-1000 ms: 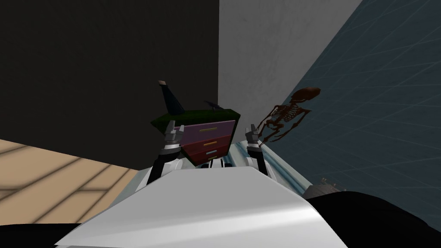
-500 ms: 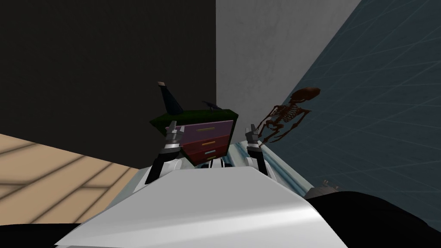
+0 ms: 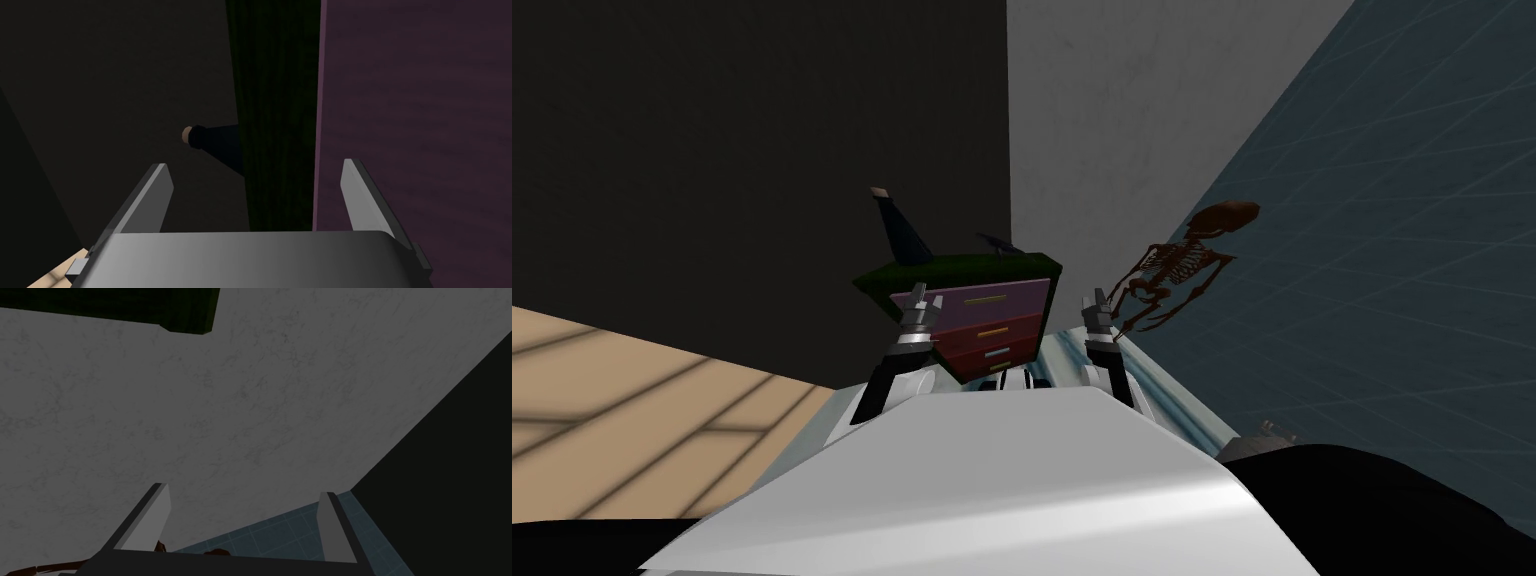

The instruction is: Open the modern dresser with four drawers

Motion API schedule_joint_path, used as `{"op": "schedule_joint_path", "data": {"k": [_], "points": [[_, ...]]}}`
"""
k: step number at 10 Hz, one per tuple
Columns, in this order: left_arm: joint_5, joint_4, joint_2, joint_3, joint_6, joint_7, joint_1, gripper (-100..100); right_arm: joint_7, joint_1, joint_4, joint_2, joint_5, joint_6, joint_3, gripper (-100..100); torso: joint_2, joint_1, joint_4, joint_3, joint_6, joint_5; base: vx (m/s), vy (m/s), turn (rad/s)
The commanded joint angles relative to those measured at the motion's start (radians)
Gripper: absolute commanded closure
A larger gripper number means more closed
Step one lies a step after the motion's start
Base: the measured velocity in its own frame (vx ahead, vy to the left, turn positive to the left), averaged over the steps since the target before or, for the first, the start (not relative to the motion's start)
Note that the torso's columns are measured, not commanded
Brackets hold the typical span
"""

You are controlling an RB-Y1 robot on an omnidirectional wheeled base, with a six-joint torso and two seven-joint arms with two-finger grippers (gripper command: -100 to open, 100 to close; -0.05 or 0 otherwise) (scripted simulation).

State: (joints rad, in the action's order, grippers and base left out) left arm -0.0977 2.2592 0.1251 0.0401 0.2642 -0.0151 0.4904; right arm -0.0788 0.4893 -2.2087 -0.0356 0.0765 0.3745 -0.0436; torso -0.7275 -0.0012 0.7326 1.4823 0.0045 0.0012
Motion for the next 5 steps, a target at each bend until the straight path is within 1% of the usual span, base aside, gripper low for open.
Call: {"op": "schedule_joint_path", "data": {"k": [1, 5], "points": [[-0.005, -0.002, -0.004, 0.003, -0.051, 0.000, 0.000, -100, 0.000, 0.000, 0.000, 0.000, 0.000, 0.000, 0.000, 0, 0.000, 0.001, 0.000, 0.000, 0.000, 0.000, 0.001, -0.056, 0.023], [-0.012, 0.004, -0.001, 0.009, -0.116, -0.002, -0.001, -100, 0.000, 0.000, 0.000, 0.000, 0.000, 0.000, 0.000, 0, -0.003, 0.001, 0.002, -0.002, -0.001, 0.000, -0.002, -0.051, 0.022]]}}
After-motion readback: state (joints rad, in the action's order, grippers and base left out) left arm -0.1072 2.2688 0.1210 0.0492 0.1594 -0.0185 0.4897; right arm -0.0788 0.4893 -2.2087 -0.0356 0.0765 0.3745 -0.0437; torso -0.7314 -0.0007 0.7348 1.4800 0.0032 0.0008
